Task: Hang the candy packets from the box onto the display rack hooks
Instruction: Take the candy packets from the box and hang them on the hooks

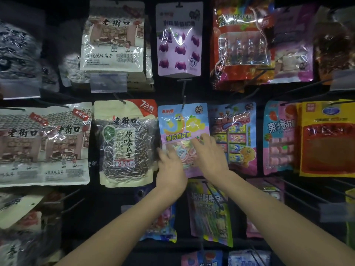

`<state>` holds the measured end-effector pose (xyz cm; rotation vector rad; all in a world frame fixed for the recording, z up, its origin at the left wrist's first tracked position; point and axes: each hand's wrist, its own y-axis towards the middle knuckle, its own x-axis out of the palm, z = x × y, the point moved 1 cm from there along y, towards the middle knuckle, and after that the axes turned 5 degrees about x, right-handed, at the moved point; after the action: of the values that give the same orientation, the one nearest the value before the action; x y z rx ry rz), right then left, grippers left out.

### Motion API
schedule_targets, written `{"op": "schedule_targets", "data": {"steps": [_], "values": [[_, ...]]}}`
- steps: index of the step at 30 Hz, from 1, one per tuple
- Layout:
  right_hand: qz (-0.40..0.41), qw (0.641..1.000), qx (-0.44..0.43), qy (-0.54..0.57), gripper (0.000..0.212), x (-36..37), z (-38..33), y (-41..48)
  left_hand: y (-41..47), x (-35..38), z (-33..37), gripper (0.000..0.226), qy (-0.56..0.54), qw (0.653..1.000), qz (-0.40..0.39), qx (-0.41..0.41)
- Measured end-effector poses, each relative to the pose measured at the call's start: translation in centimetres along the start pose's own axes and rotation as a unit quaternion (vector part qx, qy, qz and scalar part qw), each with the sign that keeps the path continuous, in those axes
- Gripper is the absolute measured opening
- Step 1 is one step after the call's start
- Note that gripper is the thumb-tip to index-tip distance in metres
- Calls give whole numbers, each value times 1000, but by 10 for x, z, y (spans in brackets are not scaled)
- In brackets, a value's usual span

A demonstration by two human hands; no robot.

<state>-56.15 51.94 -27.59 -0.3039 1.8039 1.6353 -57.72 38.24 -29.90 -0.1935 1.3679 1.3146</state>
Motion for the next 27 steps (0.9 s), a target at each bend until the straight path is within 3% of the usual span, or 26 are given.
{"op": "schedule_targets", "data": {"steps": [3,8,15,27], "values": [[-21,999,-12,20,65,-1,0,-4,-4,4,-3,89,113,991,15,68],[-42,998,-29,35,72,-2,-1,-12,8,3,-10,91,212,966,-94,111],[-161,986,-42,16,95,-13,3,-15,16,-6,-12,93,218,958,-126,135],[-240,970,-10,45,83,-62,7,-54,-30,-47,-10,87,199,954,-139,174]]}}
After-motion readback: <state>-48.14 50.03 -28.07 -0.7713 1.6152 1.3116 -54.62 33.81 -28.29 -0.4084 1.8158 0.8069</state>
